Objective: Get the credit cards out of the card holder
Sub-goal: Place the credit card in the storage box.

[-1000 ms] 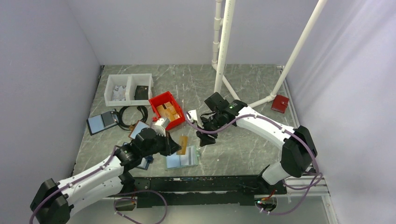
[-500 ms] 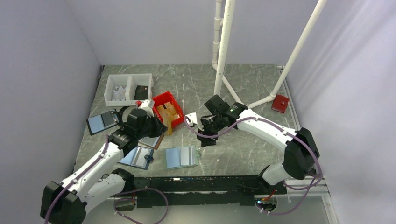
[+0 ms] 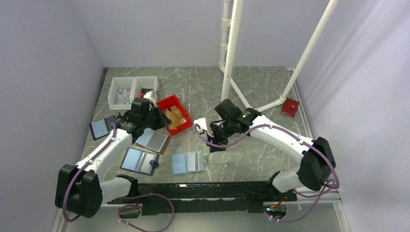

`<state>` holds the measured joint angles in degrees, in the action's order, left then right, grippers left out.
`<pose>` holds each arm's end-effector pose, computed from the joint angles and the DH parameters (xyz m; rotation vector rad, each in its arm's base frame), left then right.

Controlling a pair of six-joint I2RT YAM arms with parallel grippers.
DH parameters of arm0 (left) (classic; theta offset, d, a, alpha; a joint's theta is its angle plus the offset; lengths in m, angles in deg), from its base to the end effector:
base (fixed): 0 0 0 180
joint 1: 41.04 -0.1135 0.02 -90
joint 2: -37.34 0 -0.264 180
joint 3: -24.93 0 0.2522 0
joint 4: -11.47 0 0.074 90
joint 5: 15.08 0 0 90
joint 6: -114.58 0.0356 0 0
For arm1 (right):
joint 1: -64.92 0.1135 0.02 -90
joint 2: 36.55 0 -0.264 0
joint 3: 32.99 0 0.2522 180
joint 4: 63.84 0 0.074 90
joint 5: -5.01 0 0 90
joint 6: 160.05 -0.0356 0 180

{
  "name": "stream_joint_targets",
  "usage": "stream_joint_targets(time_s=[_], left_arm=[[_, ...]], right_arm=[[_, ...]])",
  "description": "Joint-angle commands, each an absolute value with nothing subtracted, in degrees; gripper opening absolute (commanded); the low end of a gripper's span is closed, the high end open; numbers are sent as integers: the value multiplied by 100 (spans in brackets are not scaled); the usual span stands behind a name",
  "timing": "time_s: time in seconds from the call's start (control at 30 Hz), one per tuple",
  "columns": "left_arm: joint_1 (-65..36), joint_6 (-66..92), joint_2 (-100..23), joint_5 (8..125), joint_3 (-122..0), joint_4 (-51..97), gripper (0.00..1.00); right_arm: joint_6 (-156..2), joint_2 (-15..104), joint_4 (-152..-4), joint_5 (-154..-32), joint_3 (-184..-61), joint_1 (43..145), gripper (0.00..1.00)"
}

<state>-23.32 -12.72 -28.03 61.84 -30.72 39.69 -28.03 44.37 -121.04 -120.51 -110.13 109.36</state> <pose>0.2302 -0.0820 0.2441 -0.2670 2.3125 -0.7606 0.1854 0.2108 0.2675 -1.8882 1.7020 0.8251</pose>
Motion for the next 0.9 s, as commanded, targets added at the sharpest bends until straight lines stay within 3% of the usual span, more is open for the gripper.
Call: stream_joint_targets(time_s=[0.0, 0.57, 0.87], left_arm=[[-2381, -1406, -3030, 6303, -3573, 3919, 0], [-2390, -1950, -3833, 6899, -4264, 4038, 0], [-2407, -2178, -4839, 6975, -4923, 4207, 0]], right_arm=[[-2681, 4274, -12031, -12087, -11004, 10982, 52], [-2641, 4185, -12004, -11940, -10959, 11018, 52], [-2620, 4154, -12008, -11923, -10951, 11018, 52]])
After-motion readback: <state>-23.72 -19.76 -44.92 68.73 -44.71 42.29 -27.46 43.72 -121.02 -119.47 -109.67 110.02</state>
